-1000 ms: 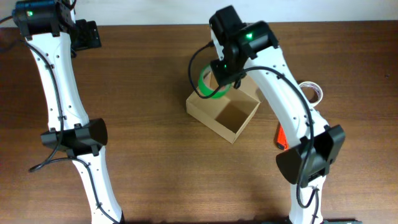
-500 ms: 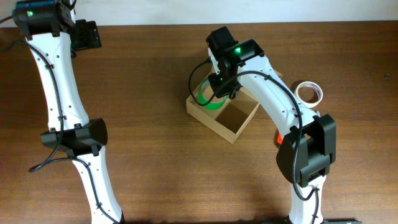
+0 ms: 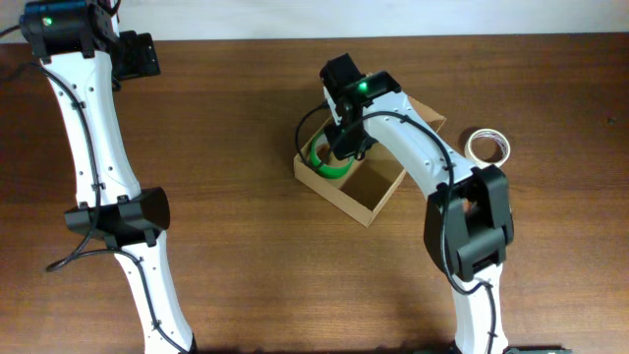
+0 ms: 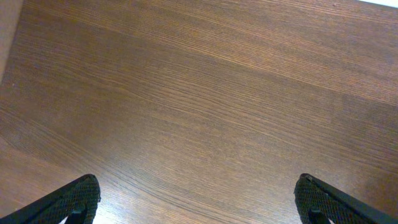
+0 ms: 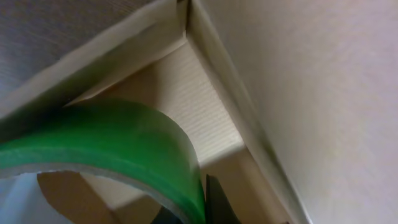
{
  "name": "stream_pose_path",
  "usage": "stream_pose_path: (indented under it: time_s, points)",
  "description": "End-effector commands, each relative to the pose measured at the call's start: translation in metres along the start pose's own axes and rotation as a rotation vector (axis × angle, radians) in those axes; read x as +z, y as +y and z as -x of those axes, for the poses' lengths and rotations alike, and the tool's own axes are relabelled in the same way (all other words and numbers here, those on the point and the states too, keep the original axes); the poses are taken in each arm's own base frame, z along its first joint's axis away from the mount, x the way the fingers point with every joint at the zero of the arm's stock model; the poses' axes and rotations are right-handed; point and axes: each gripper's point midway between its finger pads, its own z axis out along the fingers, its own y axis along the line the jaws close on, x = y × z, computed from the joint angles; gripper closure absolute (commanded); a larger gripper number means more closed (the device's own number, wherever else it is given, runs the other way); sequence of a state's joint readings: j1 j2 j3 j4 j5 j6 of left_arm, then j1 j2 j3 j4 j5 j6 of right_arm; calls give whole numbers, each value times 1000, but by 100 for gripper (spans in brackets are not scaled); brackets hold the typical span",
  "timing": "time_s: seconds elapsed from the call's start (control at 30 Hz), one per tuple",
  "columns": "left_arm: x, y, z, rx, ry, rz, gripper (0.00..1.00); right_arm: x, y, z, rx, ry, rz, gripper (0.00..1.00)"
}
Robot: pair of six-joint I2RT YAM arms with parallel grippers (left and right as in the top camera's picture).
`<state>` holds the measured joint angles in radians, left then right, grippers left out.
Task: Pack container
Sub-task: 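Carry the green tape over the box and lower it inside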
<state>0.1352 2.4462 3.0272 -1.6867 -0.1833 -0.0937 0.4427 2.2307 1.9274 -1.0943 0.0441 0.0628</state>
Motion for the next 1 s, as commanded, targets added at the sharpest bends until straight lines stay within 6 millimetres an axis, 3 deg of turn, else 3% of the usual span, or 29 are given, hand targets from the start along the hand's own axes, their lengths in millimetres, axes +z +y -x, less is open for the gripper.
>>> stream_pose_path:
  time_s: [0.0, 0.4, 0.7, 0.97]
  points:
    - [-3, 0, 0, 4, -3, -7, 0, 9, -8, -1, 15, 11, 2, 96]
    - [-3, 0, 0, 4, -3, -7, 0, 12, -15, 8, 33, -18, 5, 96]
    - [-3, 0, 0, 4, -3, -7, 0, 24, -14, 2, 32, 17, 7, 96]
    - [-3, 0, 0, 4, -3, -7, 0, 24, -14, 3, 28, 14, 7, 85]
